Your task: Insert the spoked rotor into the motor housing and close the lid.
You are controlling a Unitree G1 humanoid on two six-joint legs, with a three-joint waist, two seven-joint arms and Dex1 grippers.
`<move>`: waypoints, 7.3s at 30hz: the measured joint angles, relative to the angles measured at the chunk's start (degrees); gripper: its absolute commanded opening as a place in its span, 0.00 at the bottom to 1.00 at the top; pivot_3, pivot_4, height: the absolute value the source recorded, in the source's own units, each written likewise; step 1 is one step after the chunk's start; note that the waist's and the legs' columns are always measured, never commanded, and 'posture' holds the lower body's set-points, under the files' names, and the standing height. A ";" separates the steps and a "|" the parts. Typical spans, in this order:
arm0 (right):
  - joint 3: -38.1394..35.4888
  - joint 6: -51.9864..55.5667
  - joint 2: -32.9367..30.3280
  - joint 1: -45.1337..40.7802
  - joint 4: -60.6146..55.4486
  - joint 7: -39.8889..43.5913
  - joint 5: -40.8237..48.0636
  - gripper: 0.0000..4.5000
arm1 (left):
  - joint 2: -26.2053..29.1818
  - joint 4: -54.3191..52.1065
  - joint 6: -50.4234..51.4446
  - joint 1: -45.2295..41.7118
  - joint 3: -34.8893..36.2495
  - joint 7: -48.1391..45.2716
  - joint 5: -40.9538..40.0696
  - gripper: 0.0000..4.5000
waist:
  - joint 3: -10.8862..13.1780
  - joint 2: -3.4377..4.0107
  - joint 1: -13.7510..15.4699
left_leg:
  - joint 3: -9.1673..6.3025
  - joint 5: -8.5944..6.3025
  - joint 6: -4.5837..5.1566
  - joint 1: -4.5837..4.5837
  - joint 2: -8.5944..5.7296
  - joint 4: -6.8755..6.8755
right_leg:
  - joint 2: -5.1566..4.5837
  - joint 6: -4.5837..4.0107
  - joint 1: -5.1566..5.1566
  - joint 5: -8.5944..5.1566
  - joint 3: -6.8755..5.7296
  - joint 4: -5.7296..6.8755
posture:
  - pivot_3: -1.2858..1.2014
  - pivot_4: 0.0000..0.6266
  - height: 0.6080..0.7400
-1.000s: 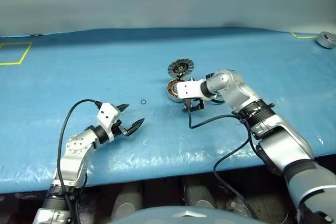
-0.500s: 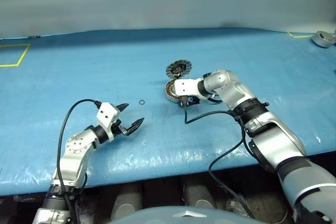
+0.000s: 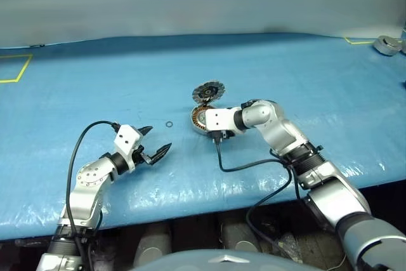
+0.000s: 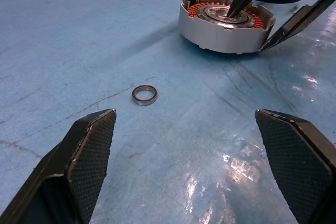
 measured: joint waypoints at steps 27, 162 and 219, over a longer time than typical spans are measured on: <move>-3.27 19.54 5.41 13.84 -27.41 -5.00 10.25 0.89 | 2.40 0.30 1.20 -1.15 -0.07 -1.31 0.34 1.00 | 0.03 -0.14 0.25 | -0.06 0.01 -0.03 0.20 0.04 0.01 | 0.00 -0.55 -0.09 -0.41 -0.11 0.60 | 0.52 0.24 1.00; -23.16 -0.85 6.36 38.47 -11.87 -15.26 36.98 0.90 | -1.46 17.30 -3.48 -21.97 -11.04 -19.95 3.24 0.72 | 0.34 -0.48 0.41 | 0.02 -0.03 -0.07 0.29 0.02 -0.02 | 0.03 -0.47 0.00 -0.49 0.01 0.60 | 0.52 0.24 1.00; -22.56 -1.92 7.17 37.67 -10.72 -18.52 35.14 0.90 | 0.84 9.54 6.23 -19.43 -11.06 -20.58 -0.81 0.01 | 0.34 -0.48 0.69 | 0.02 -0.03 -0.06 0.30 0.02 0.00 | 0.03 -0.47 0.02 -0.49 0.03 0.59 | 0.52 0.24 1.00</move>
